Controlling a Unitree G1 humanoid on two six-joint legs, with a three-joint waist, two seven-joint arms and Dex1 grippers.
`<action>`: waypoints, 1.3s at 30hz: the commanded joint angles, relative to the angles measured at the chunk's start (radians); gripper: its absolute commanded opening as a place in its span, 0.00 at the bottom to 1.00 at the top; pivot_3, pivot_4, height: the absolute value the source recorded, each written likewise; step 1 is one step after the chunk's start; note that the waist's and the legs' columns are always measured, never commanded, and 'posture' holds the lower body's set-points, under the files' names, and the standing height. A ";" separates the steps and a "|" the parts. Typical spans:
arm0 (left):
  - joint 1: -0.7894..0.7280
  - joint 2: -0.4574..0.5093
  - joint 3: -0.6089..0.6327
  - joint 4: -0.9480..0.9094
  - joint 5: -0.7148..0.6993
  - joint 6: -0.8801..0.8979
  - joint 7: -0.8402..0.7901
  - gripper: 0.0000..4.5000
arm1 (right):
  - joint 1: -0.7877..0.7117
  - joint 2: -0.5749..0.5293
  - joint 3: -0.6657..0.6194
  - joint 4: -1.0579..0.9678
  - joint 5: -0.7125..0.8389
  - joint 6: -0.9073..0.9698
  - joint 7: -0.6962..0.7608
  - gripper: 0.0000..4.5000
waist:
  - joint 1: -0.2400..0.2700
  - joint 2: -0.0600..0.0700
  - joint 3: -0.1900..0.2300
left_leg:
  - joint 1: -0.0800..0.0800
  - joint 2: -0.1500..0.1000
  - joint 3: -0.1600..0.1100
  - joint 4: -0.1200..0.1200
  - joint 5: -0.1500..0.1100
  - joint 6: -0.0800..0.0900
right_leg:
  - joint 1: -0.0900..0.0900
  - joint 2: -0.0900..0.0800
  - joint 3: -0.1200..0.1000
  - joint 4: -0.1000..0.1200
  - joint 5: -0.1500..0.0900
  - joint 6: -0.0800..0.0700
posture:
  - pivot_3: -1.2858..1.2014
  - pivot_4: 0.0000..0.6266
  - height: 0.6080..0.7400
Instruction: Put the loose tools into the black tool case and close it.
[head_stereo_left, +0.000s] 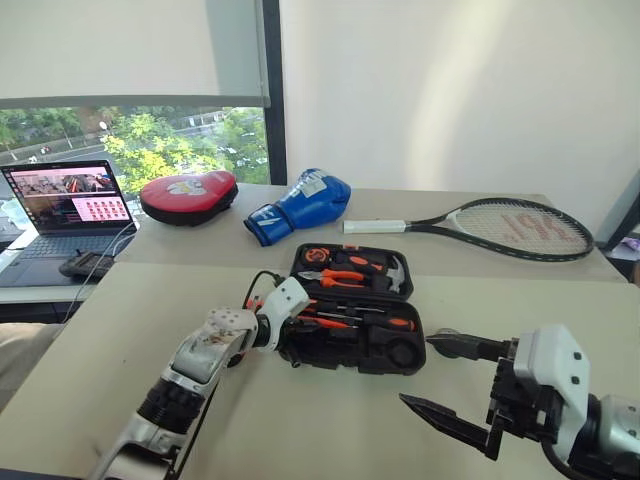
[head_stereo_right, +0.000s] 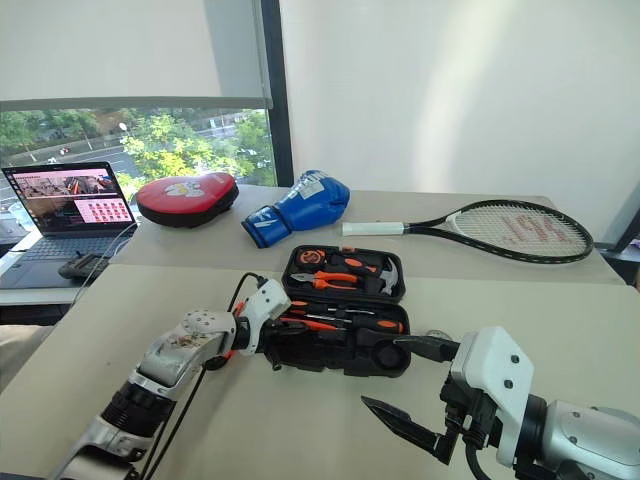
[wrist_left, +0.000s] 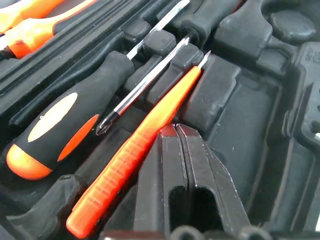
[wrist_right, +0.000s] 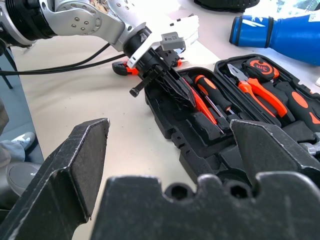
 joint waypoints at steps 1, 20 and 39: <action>-0.007 -0.008 0.207 -0.119 -0.229 0.158 -0.014 0.02 | -0.014 0.000 -0.012 -0.015 0.019 -0.037 -0.006 1.00 | -0.001 -0.006 0.004 | -0.001 0.000 0.000 0.000 0.000 0.000 | -0.001 0.000 0.000 0.000 0.001 0.001 | 0.52 0.24 1.00; 0.072 0.274 0.490 -0.211 -0.342 0.397 0.211 0.25 | -0.146 0.063 0.085 0.014 -0.039 0.010 0.064 1.00 | -0.002 -0.015 0.011 | -0.001 0.000 -0.002 -0.009 0.004 -0.008 | -0.003 0.009 0.000 -0.001 0.001 0.004 | 0.52 0.24 1.00; 0.254 0.189 0.279 -0.400 -0.148 0.562 0.569 0.93 | -0.173 0.076 0.068 0.025 -0.039 0.050 0.114 1.00 | 0.003 -0.011 0.011 | 0.003 0.000 -0.003 -0.014 0.004 -0.010 | -0.002 0.001 -0.001 0.000 0.000 0.000 | 0.52 0.24 1.00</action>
